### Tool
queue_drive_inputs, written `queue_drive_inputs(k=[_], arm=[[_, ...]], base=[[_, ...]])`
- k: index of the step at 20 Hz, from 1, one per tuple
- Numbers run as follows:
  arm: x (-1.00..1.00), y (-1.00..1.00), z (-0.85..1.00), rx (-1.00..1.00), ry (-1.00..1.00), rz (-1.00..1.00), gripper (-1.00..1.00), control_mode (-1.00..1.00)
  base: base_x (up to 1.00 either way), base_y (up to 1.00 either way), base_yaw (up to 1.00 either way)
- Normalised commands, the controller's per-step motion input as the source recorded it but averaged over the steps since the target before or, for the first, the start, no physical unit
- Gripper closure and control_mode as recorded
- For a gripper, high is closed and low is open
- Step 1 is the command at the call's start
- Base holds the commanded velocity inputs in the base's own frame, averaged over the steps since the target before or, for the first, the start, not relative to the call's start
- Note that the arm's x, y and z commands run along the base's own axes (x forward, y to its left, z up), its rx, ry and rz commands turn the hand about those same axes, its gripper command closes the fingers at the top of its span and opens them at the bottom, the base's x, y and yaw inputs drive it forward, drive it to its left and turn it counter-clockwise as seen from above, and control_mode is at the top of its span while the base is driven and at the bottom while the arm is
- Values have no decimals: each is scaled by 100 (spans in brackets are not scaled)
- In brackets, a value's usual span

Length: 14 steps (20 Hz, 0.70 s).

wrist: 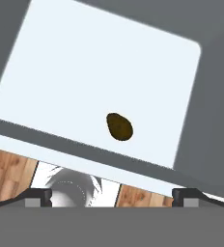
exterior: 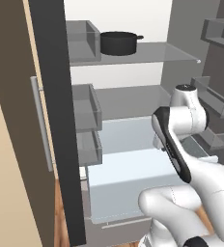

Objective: Place the avocado and mushroom inside the fridge drawer. Close the drawer after placing the vegetables.

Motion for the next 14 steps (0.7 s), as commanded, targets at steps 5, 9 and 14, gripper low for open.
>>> queue_drive_inputs(k=[5,9,14], arm=[[-3,3,0,0,0,0,-100,-100],[-9,-5,0,1,-4,0,-100,100],[0,0,0,0,0,0,-100,100]], base=[[0,0,0],[-49,-37,-4],[-100,-81,-13]])
